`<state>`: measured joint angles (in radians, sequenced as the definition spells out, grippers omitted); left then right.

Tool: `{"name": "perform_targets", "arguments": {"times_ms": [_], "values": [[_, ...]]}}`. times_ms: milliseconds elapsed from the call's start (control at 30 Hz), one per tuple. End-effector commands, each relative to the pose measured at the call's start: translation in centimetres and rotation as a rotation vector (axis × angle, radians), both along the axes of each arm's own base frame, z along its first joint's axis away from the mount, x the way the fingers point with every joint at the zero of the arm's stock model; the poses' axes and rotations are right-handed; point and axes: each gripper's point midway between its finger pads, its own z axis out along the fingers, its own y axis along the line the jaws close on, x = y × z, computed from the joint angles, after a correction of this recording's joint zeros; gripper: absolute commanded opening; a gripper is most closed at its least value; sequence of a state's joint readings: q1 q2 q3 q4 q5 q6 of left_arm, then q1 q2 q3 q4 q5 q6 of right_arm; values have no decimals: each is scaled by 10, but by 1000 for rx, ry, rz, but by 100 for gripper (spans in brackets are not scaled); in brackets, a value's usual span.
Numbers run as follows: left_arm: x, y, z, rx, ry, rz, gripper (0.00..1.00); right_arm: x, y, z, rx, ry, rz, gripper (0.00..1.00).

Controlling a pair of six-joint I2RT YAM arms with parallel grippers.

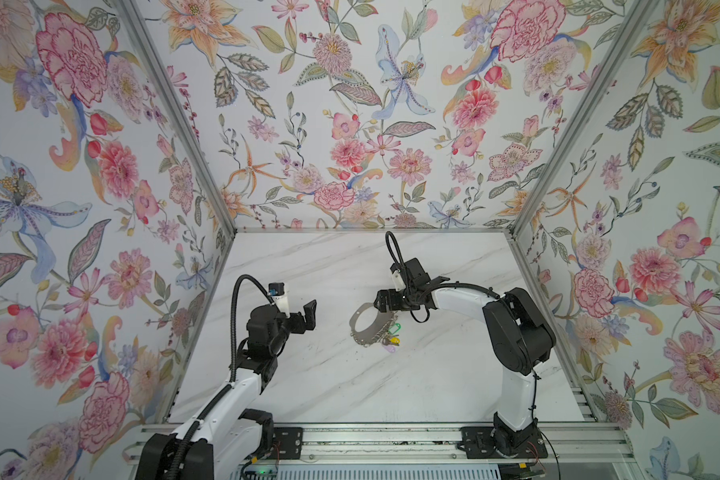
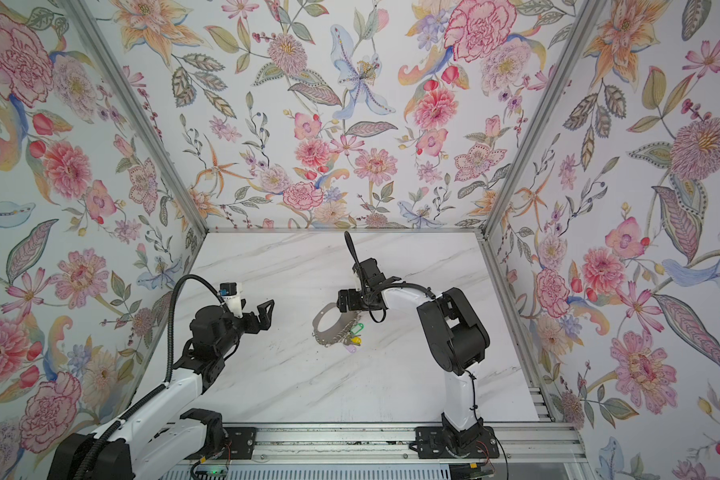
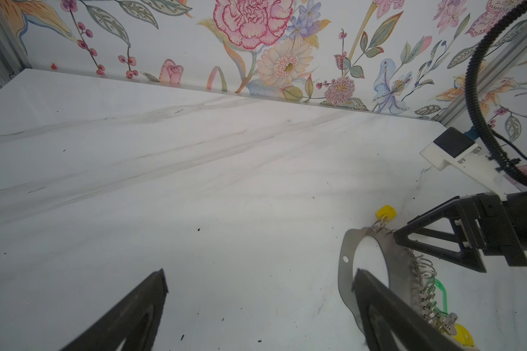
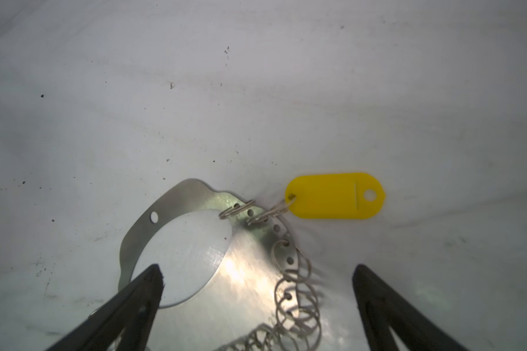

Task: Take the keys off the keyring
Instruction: 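Reach the right gripper to the metal ring plate and grip its edge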

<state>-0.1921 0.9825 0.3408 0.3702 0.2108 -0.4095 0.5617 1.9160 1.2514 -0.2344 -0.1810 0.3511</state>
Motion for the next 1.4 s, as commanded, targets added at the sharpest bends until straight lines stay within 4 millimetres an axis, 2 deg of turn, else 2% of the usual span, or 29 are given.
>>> {"name": "perform_targets", "arguments": {"times_ms": [0,67,167,300,367,433,600,700,800,933,1033,1367], "values": [[0,-12,-4,-25,9,-45,98,-5,-33,41,-90,-110,-1,98],[4,-19,-4,-34,9,-65,98,-19,-39,52,-88,-136,18,94],[11,-32,-3,-42,3,-96,98,-47,-32,56,-51,-133,79,85],[21,-48,-2,-69,-2,-138,98,-81,-21,44,-12,-80,114,57],[24,-54,-1,-92,-14,-159,98,-93,-22,34,0,-39,110,53],[26,-58,-1,-101,-26,-168,98,-110,-14,26,20,-11,131,48],[22,-59,3,-109,-59,-171,97,-141,7,15,83,56,170,46],[15,-52,3,-77,-85,-155,97,-153,22,10,89,78,209,46],[9,-45,4,-50,-109,-133,98,-153,28,1,24,64,237,45],[5,-42,0,-48,-124,-121,99,-145,34,-6,-6,58,252,37],[5,-46,-4,-52,-105,-144,99,-139,38,-6,-14,48,263,30],[5,-51,-8,-67,-91,-166,99,-125,18,-20,-64,58,225,30]]}}
